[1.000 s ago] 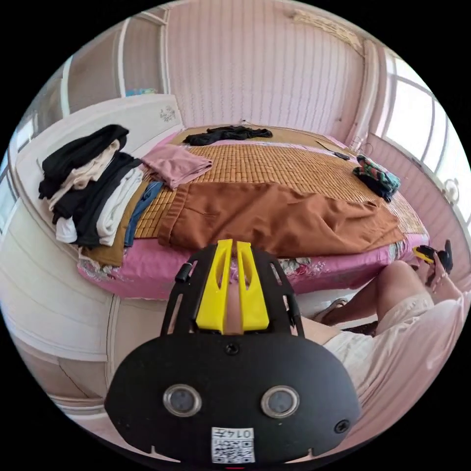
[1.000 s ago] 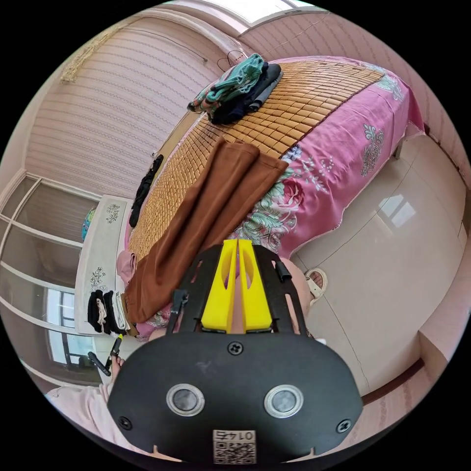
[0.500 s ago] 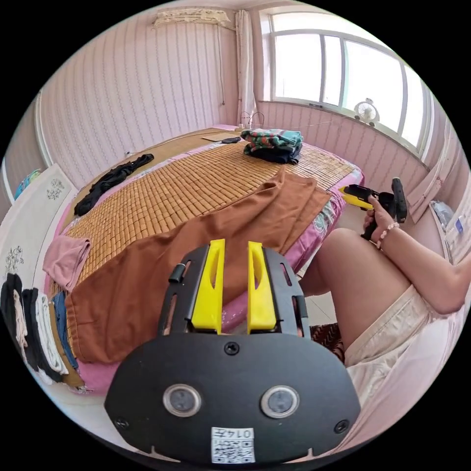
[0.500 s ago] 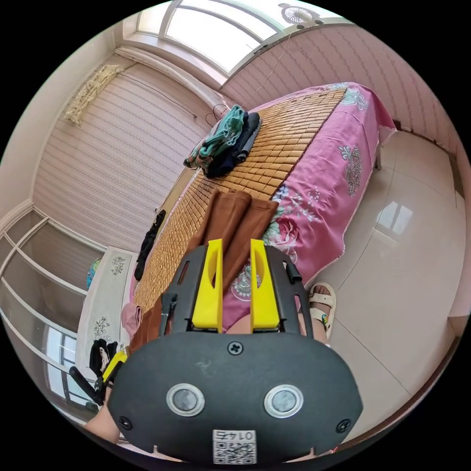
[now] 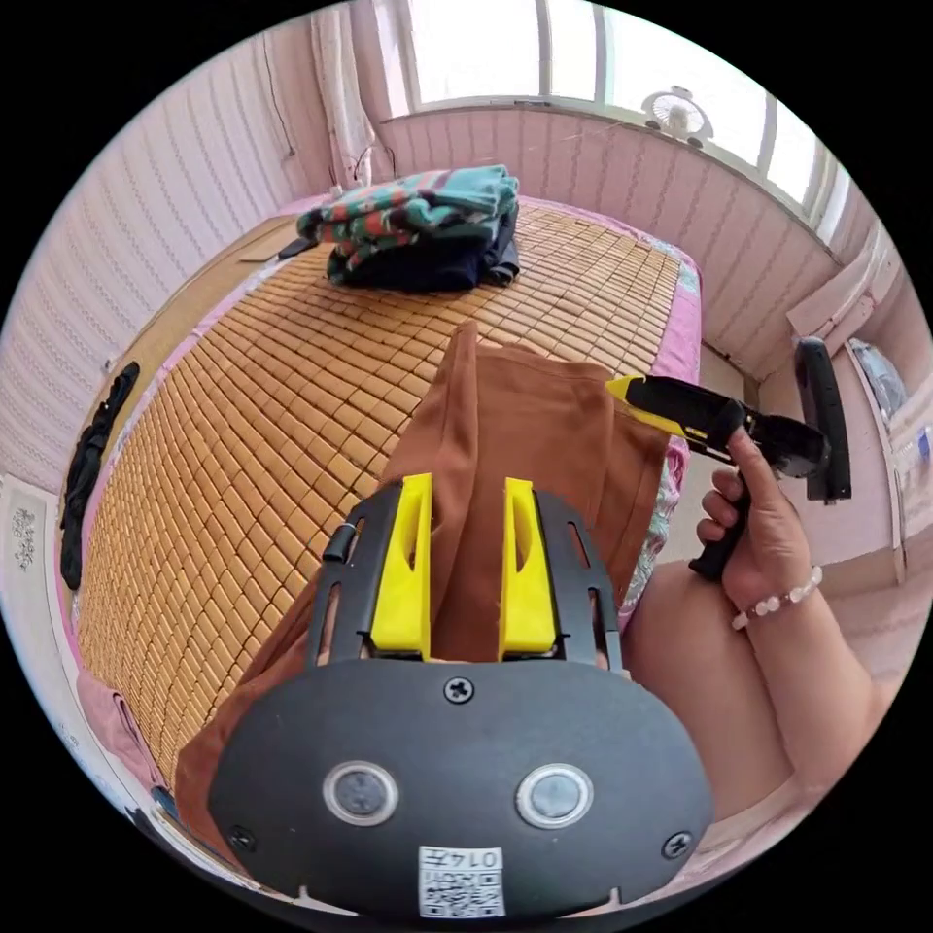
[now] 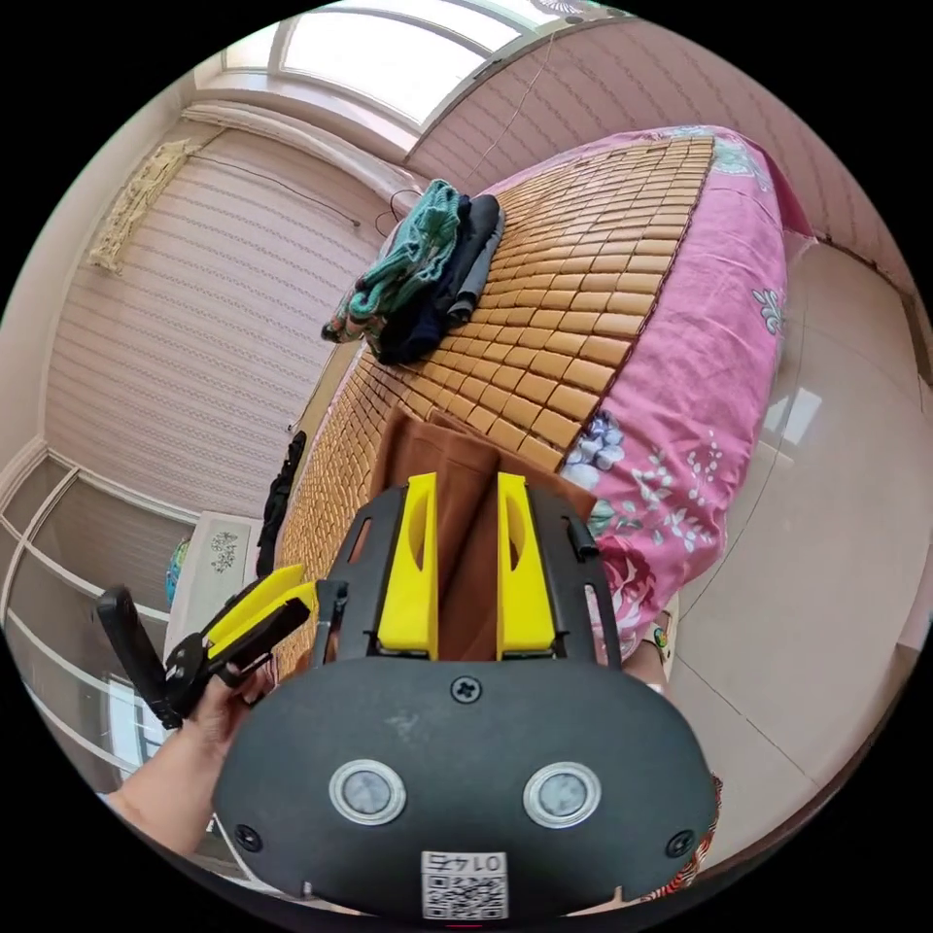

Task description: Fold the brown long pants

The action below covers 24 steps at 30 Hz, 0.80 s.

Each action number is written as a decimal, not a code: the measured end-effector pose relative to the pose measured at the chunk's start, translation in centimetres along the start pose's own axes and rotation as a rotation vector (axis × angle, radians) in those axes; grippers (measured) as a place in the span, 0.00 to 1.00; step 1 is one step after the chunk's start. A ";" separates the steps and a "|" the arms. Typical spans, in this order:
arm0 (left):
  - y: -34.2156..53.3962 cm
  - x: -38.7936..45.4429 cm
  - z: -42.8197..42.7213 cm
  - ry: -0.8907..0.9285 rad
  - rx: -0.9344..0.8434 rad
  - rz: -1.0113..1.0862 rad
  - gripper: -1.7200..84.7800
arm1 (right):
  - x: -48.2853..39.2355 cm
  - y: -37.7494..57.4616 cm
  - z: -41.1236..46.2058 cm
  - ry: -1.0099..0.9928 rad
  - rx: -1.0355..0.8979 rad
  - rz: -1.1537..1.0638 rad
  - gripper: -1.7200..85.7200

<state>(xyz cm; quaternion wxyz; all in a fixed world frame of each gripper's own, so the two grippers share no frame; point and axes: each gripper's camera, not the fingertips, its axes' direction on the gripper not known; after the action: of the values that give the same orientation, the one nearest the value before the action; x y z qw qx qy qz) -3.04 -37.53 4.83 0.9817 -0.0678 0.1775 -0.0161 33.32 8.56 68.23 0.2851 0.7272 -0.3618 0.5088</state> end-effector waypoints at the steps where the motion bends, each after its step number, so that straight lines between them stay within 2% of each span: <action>1: -0.9 -1.0 1.4 0.030 -0.058 -0.042 0.14 | 0.6 -0.4 0.9 -0.022 -0.049 0.010 0.13; 4: -2.4 -2.9 2.4 0.035 -0.126 -0.116 0.09 | 1.4 -1.1 1.9 -0.102 -0.127 -0.011 0.07; 8: -4.0 -3.1 -0.3 0.035 -0.087 -0.093 0.03 | 1.4 -1.2 0.8 -0.272 -0.093 -0.151 0.04; 12: -5.1 -3.7 -5.2 -0.002 -0.002 -0.013 0.02 | 1.2 -1.5 1.5 -0.805 -0.195 -0.364 0.03; 13: -5.3 -4.1 -6.2 0.006 0.003 -0.017 0.01 | 0.6 -1.3 1.7 -0.839 -0.242 -0.417 0.03; 14: -5.4 -4.4 -6.6 0.008 0.000 -0.023 0.01 | 0.3 -1.2 1.9 -0.816 -0.267 -0.440 0.03; 16: -5.6 -5.3 -7.3 -0.005 -0.019 -0.054 0.01 | -0.7 -0.5 2.9 -0.615 -0.345 -0.489 0.03; 19: -5.8 -6.2 -7.4 0.001 -0.041 -0.099 0.01 | -1.3 -0.1 3.9 -0.544 -0.418 -0.534 0.03; 24: -7.7 -6.2 -10.1 0.012 0.014 -0.067 0.01 | 0.1 -0.9 0.1 -0.507 -0.296 -0.602 0.03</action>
<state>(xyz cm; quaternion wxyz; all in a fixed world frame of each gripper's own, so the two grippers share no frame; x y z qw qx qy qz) -12.45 -46.08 -1.28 0.9799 -0.0669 0.1809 -0.0506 34.14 8.98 68.24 0.4245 0.8538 -0.2610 0.1504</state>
